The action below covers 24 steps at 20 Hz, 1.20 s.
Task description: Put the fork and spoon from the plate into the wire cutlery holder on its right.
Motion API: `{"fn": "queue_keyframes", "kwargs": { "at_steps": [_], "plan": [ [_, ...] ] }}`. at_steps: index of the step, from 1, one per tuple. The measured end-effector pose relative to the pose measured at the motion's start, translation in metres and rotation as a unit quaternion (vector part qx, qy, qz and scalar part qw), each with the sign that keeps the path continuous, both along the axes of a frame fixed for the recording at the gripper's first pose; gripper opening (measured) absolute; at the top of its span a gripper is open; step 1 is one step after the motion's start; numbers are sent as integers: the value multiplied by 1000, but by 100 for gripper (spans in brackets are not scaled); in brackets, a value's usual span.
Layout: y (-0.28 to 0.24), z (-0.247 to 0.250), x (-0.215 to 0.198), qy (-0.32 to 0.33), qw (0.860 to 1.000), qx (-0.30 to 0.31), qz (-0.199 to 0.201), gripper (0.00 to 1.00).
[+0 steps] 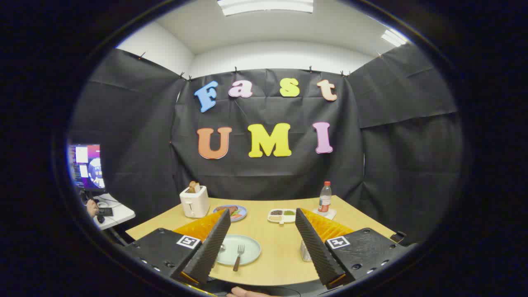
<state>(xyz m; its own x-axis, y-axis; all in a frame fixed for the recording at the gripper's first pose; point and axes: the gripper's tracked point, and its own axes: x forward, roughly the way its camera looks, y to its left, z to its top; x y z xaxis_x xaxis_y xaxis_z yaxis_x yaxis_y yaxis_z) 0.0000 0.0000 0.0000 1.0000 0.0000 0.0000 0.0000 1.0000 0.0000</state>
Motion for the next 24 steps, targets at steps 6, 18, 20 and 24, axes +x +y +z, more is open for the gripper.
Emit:
{"fn": "queue_keyframes", "kwargs": {
  "at_steps": [6,18,20,24],
  "plan": [
    [1,-6,4,9,1000,-5,3,95],
    [10,-23,28,37,999,-8,10,95],
    [16,-34,39,61,998,-19,17,95],
    [31,-70,76,132,990,-29,34,95]
  ]
}}
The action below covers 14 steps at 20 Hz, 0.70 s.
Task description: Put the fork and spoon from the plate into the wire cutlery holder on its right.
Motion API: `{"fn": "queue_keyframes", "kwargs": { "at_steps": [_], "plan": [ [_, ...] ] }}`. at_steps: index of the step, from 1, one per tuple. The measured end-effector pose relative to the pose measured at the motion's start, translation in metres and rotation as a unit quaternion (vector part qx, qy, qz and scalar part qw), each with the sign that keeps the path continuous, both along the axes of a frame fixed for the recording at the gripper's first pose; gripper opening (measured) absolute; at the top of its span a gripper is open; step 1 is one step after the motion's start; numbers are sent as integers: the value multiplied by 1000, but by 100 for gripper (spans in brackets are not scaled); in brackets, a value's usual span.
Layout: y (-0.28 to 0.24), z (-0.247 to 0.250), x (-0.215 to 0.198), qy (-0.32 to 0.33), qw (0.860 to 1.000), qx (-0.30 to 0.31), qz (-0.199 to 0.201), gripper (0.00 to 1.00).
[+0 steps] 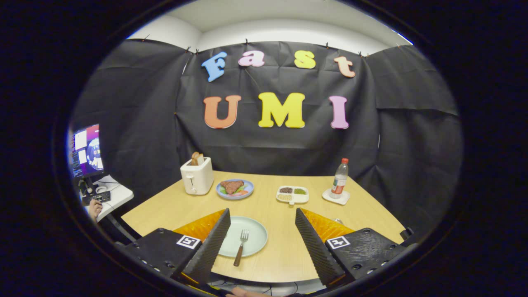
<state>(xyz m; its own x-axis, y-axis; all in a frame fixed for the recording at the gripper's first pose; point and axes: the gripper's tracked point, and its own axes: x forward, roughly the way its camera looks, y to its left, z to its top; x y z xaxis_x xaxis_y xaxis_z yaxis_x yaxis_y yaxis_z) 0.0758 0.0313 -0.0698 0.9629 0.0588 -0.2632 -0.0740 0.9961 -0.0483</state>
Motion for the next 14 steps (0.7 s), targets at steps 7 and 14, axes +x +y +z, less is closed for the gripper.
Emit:
{"fn": "queue_keyframes", "kwargs": {
  "at_steps": [7,14],
  "plan": [
    [20,-94,59,180,984,-4,11,95],
    [35,-162,94,297,954,-28,19,93]
  ]
}}
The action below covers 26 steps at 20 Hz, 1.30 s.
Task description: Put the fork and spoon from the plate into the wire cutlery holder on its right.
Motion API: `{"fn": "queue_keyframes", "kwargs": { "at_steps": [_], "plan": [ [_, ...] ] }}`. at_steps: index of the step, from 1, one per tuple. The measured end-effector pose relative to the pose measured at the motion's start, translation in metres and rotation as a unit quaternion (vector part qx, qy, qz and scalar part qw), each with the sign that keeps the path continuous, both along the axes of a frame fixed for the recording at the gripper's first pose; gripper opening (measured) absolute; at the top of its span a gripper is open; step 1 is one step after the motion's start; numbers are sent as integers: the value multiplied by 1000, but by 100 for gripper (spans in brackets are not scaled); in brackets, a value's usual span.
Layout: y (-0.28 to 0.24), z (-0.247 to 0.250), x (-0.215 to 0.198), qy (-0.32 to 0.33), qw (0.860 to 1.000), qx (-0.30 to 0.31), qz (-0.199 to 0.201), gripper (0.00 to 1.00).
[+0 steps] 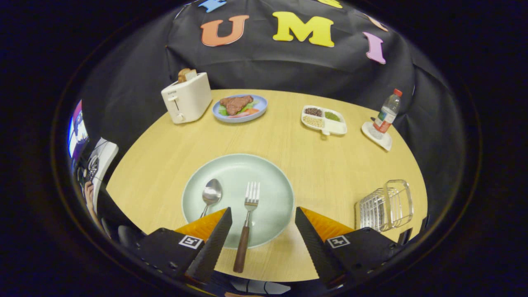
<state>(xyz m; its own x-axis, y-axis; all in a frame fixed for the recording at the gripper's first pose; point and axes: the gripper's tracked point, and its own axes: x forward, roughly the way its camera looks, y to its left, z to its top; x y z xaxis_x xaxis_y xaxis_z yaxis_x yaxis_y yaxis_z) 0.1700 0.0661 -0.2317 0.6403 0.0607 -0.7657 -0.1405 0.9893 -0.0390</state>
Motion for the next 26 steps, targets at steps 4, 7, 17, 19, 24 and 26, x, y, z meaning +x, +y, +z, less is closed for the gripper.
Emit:
{"fn": "queue_keyframes", "kwargs": {
  "at_steps": [4,7,17,19,24,26],
  "plan": [
    [13,-26,8,49,999,11,7,79],
    [13,-39,6,72,997,0,-1,68],
    [18,-66,-7,144,989,-5,-23,14],
    [16,-64,-4,143,989,-8,-30,8],
    [19,-61,-7,147,989,-1,-15,1],
    [18,-51,-8,130,991,-7,-3,1]
  ]
}}
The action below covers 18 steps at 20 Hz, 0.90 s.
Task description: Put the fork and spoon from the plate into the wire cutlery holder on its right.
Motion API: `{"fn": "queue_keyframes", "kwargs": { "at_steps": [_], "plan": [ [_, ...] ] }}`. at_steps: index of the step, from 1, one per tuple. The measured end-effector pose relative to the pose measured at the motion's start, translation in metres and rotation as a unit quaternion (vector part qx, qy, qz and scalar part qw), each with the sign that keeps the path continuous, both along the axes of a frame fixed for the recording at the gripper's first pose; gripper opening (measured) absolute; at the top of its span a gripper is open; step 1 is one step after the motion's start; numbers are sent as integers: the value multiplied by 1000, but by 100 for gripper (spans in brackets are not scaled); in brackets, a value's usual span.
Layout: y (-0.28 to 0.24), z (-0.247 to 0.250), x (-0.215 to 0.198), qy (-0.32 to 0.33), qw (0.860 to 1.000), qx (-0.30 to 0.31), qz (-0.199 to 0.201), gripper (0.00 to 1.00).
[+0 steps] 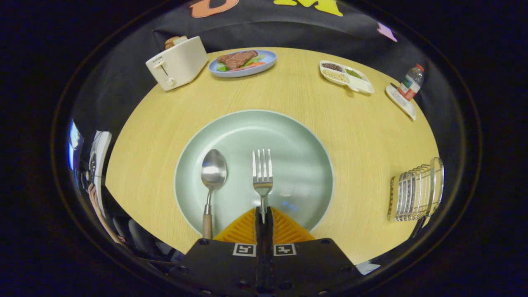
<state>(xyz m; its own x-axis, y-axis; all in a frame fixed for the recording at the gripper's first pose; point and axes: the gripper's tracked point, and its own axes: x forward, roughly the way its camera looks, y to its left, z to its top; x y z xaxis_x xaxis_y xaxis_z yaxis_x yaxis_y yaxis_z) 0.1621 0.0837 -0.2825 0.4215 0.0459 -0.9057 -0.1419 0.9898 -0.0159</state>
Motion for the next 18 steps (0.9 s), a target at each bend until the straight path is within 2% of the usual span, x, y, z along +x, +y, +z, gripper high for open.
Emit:
{"fn": "queue_keyframes", "kwargs": {
  "at_steps": [4,9,14,18],
  "plan": [
    [-2,31,-12,-30,999,16,22,1],
    [-41,83,-30,-75,997,25,24,1],
    [-109,121,-41,-103,994,20,-2,1],
    [-171,131,-42,-106,993,17,-50,1]
  ]
}}
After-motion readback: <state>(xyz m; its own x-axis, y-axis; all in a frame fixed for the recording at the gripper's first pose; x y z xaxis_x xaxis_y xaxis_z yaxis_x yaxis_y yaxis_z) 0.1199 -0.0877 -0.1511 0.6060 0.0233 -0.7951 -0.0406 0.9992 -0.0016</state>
